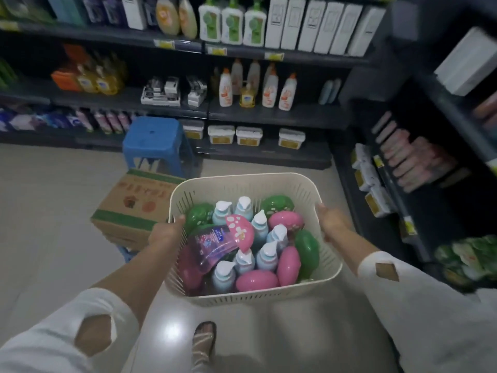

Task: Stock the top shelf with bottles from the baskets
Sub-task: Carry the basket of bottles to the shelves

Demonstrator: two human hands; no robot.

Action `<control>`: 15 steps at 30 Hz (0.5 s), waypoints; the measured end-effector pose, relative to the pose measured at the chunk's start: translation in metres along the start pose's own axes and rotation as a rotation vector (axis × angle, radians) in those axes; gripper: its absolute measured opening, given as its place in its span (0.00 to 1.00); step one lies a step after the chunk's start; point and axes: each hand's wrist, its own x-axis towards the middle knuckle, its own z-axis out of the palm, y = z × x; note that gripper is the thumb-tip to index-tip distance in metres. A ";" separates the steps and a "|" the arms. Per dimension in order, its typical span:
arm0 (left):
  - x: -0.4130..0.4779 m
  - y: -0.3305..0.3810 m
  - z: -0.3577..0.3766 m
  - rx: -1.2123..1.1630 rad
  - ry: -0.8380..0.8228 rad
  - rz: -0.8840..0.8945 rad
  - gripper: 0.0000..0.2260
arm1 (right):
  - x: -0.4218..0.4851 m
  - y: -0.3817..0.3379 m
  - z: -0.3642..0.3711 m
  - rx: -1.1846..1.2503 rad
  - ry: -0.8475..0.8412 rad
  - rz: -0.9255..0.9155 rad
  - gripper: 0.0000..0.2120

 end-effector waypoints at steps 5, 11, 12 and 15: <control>0.042 0.060 0.011 0.114 -0.083 0.104 0.27 | 0.008 -0.024 -0.003 0.117 0.046 0.114 0.26; 0.068 0.103 0.020 0.159 -0.098 0.126 0.25 | 0.032 -0.058 -0.011 0.138 0.070 0.105 0.25; 0.070 0.109 0.022 0.166 -0.093 0.132 0.24 | 0.038 -0.062 -0.012 0.140 0.067 0.109 0.26; 0.082 0.126 0.031 0.174 -0.081 0.089 0.24 | 0.056 -0.077 -0.016 0.136 0.061 0.111 0.28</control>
